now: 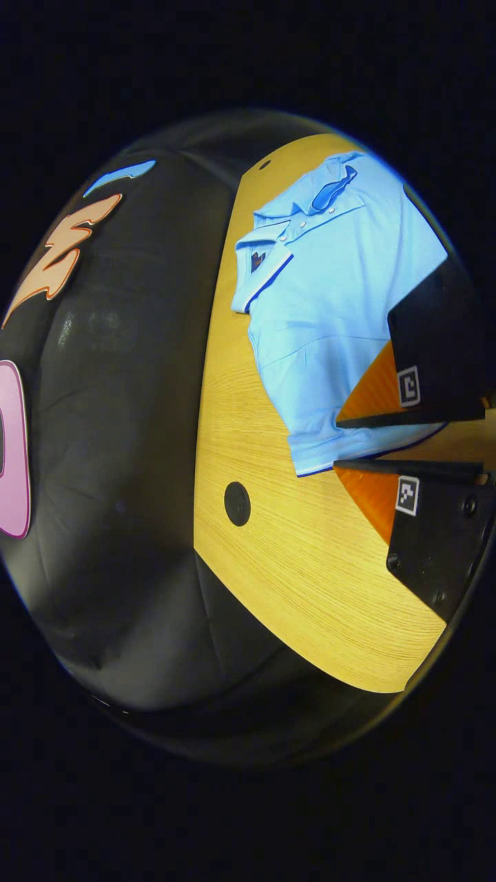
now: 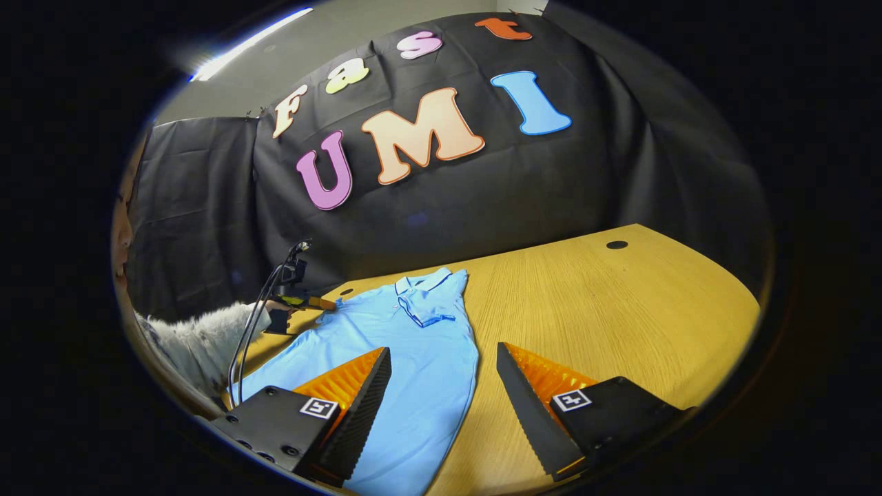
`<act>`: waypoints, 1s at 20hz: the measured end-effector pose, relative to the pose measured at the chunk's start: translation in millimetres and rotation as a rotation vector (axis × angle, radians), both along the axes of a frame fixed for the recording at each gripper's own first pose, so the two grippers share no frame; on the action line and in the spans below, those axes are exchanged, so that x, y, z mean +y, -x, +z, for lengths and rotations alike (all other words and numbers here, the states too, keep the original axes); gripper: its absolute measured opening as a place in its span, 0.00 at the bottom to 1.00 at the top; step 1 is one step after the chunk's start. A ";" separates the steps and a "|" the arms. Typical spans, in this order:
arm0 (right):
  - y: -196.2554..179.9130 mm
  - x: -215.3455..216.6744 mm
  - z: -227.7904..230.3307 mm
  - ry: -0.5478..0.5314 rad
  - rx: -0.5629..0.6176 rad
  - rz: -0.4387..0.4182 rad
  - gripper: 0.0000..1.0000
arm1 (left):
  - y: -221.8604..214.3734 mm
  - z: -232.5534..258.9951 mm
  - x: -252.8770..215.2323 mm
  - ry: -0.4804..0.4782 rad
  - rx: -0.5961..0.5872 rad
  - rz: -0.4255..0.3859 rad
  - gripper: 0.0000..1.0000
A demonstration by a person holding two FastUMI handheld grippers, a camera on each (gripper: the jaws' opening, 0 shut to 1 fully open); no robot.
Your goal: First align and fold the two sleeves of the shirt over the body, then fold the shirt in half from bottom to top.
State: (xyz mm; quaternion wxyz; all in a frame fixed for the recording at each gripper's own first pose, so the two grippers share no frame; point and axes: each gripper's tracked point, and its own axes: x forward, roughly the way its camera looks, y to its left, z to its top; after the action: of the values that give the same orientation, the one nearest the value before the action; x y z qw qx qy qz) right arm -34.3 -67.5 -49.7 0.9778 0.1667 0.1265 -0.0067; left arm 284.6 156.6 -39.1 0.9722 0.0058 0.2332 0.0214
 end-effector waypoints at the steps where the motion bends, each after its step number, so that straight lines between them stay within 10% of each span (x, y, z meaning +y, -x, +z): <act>1: 0.5 1.0 -2.3 0.001 0.005 0.003 0.97 | 0.1 0.1 -1.1 -0.013 -0.006 -0.010 0.19; 4: 0.8 3.5 -3.8 -0.009 0.009 0.012 0.97 | -2.2 3.2 -1.4 -0.008 -0.027 0.012 0.00; 13: 2.8 3.0 -5.0 -0.015 0.008 0.023 0.92 | 2.6 45.0 -21.8 -0.055 -0.077 0.023 0.00; 20: 11.7 2.6 -5.0 -0.020 0.005 0.025 0.97 | 6.7 75.9 -115.2 -0.061 -0.123 -0.122 0.00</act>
State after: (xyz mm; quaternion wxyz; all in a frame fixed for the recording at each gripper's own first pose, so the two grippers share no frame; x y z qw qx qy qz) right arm -46.0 -64.9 -54.7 0.9758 0.1750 0.1312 0.0066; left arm 277.9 41.4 36.8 0.9835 0.0484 0.1715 -0.0304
